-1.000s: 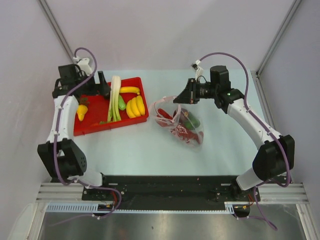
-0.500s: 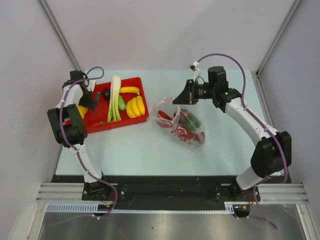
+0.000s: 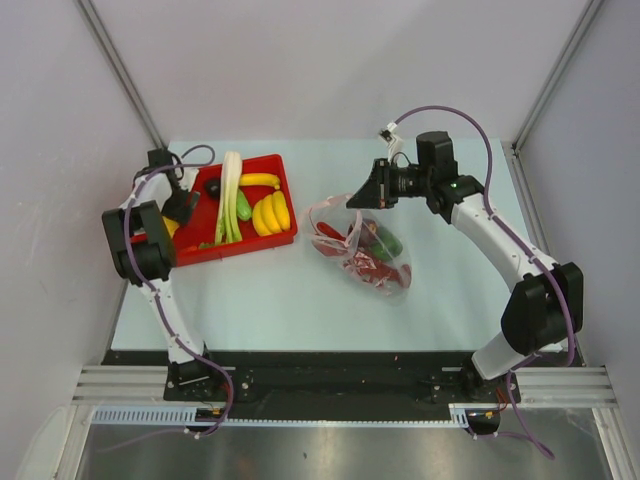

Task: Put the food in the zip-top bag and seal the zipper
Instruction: Pick up the fake vegetable from the bin, then place the fake vegetable in the zipper food storage bag, then pick up the fake fruit from the bin, then place the fake fruit in the zipper food storage bag, then zip the zipper food storage bag at the center of the board.

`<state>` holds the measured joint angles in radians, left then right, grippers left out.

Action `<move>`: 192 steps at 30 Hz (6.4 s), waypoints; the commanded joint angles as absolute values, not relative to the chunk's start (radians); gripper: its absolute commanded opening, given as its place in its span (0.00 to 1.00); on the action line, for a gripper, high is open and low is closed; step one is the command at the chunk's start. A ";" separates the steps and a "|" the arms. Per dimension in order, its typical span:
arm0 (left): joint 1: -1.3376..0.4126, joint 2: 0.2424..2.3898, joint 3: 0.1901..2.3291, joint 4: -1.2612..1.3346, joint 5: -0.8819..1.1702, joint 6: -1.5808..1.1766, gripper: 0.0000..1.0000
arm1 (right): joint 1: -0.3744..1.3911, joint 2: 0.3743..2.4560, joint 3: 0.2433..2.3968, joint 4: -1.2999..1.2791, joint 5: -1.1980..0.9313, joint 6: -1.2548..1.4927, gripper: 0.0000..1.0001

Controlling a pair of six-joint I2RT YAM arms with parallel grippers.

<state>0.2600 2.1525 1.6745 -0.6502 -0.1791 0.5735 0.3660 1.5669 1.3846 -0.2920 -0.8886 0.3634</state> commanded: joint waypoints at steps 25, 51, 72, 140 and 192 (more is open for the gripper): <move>-0.435 1.364 0.937 0.481 0.502 -0.504 0.48 | 0.382 1.586 1.425 -0.161 -0.927 0.491 0.00; -0.004 1.429 1.322 -0.258 0.684 -0.138 0.99 | 0.351 1.539 1.378 -0.126 -0.951 0.492 0.00; 0.184 2.020 1.689 -0.318 0.129 -0.262 0.87 | 0.336 1.545 1.388 -0.187 -0.930 0.442 0.01; -0.499 1.407 1.109 -0.101 0.658 -0.344 1.00 | 0.428 1.496 1.378 -0.066 -0.920 0.537 0.00; -0.445 1.528 1.335 -0.480 1.018 -0.232 0.04 | 0.560 1.385 1.141 -0.081 -0.551 0.379 0.00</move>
